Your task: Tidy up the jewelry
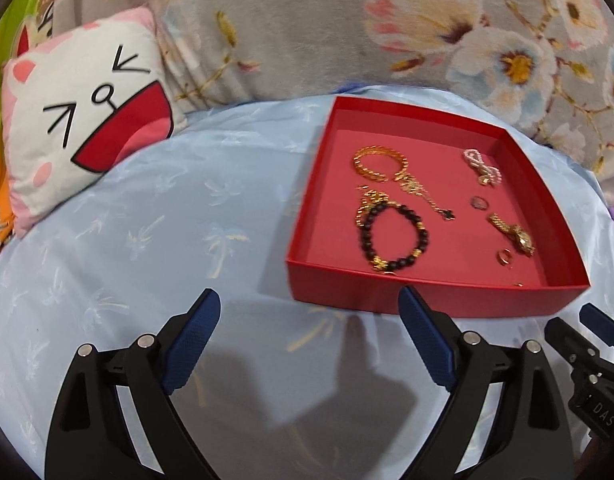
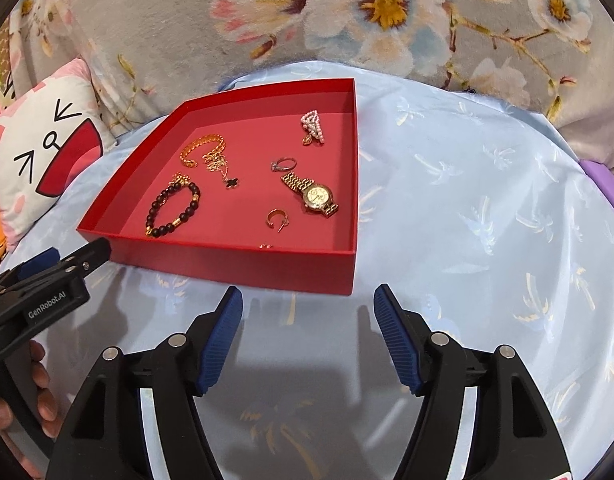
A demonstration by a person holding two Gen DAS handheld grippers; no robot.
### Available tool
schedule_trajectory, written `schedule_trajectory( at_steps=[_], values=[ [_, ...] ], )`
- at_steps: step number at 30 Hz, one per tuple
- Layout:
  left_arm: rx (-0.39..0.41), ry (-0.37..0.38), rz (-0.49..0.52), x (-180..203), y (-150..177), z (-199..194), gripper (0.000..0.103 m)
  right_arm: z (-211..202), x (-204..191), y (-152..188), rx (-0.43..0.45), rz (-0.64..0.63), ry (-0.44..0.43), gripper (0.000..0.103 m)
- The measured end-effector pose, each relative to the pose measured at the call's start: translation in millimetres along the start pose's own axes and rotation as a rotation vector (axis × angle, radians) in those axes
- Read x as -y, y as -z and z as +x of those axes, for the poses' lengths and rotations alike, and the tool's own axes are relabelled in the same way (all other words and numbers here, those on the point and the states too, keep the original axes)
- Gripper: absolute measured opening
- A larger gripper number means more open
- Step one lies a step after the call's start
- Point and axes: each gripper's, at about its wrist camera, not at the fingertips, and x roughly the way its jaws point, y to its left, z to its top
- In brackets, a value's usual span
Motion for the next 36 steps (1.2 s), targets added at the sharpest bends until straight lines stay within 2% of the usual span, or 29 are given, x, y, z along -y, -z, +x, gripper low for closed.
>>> schedule_trajectory(
  at_steps=[2,6,13,17,22,25,28,33,36],
  values=[
    [-0.021,0.023,-0.032,-5.7,-0.9,4.2,0.088,3.9,-1.2,-3.7,-0.001,-0.007,0.013,0.066],
    [-0.018,-0.001,0.0,1.1,0.1,3.3,0.088,10.0,0.8,-9.8,-0.005,-0.002,0.032,0.066],
    [0.003,0.014,0.017,9.6,1.2,-2.3,0.088,13.6,2.4,-13.4,-0.01,-0.002,0.03,0.066],
    [0.018,0.019,0.038,18.4,3.0,-7.4,0.088,-1.4,-6.5,-12.2,0.05,-0.04,0.059,0.066],
    [0.059,-0.004,0.082,30.7,4.7,-16.6,0.088,-19.1,-22.1,-9.8,0.097,-0.068,0.042,0.067],
    [0.075,-0.02,0.111,38.7,-0.9,-22.9,0.091,-26.7,-28.5,-14.0,0.106,-0.097,0.072,0.069],
    [0.09,-0.003,0.098,37.5,-12.1,-28.7,0.094,-33.7,-23.9,-24.6,0.111,-0.067,0.079,0.076],
    [0.112,-0.004,0.084,39.1,-32.6,-27.6,0.094,-30.7,-19.9,-43.0,0.11,-0.02,0.055,0.077],
    [0.1,-0.006,0.08,39.3,-34.0,-22.7,0.095,-26.6,-19.3,-41.6,0.114,-0.013,0.056,0.077]
  ],
)
